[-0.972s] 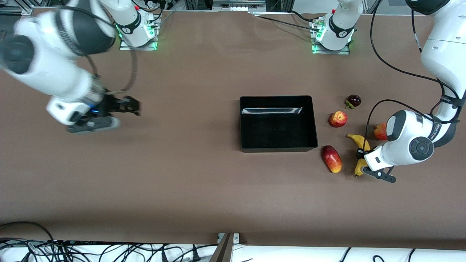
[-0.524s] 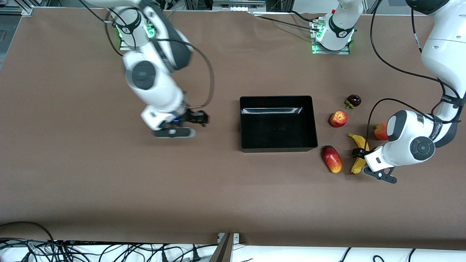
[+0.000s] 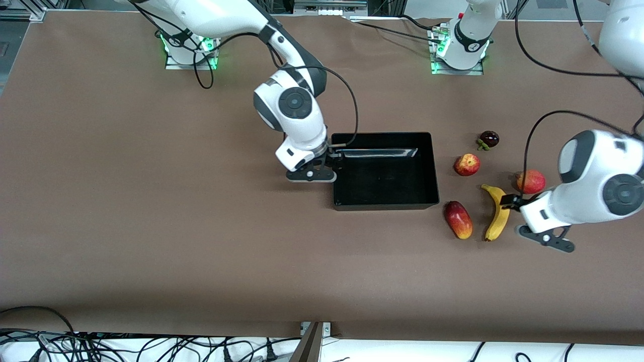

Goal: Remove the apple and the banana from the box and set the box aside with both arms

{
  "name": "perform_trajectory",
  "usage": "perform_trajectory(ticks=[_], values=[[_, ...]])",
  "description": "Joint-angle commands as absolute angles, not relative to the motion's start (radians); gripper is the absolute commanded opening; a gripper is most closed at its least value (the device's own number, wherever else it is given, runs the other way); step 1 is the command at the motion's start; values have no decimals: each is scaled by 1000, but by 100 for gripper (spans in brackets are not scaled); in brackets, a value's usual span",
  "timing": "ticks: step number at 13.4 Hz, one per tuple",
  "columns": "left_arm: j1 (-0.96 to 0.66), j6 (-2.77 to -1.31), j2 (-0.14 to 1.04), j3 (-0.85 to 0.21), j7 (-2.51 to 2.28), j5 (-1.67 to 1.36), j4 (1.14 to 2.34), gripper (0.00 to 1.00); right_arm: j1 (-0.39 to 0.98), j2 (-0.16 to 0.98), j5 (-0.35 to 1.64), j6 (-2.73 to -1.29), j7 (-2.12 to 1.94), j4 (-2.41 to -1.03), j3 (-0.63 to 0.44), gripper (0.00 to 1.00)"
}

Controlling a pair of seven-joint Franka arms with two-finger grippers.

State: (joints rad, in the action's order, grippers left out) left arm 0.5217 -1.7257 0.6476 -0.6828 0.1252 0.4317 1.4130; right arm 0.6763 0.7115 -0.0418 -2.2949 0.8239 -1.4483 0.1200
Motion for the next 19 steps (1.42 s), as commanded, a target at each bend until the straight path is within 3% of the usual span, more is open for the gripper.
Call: perform_trajectory(ticks=[1, 2, 4, 6, 7, 9, 11, 14, 17, 19], values=[[515, -1512, 660, -754, 133, 394, 1246, 100, 709, 770, -66, -2321, 845, -1413, 104, 85], [505, -1441, 658, -787, 130, 394, 1200, 100, 716, 782, -66, -2324, 845, -1413, 100, 68], [463, -1347, 657, -799, 130, 394, 1113, 100, 721, 799, -63, -2324, 845, -1413, 100, 44], [436, -1290, 638, -799, 130, 397, 1068, 100, 723, 805, -63, -2324, 841, -1413, 100, 6], [437, -1278, 611, -790, 135, 388, 1072, 100, 723, 805, -63, -2322, 833, -1413, 100, 0], [392, -1267, 540, -719, 137, 327, 1098, 100, 713, 799, -63, -2315, 825, -1411, 100, 0], [266, -1281, 448, -494, 138, 200, 1153, 100, 681, 769, -52, -2266, 819, -1410, 98, 0], [106, -1360, 333, -194, 124, 23, 1268, 100, 605, 692, -48, -2082, 755, -1356, 100, 0], [-20, -1494, 165, -39, 17, 20, 1495, 100, 444, 595, 47, -1948, 484, -1342, 98, 0], [-31, -1641, 76, -21, -17, 15, 1630, 100, 341, 557, 61, -1869, 295, -1353, 83, 0]])
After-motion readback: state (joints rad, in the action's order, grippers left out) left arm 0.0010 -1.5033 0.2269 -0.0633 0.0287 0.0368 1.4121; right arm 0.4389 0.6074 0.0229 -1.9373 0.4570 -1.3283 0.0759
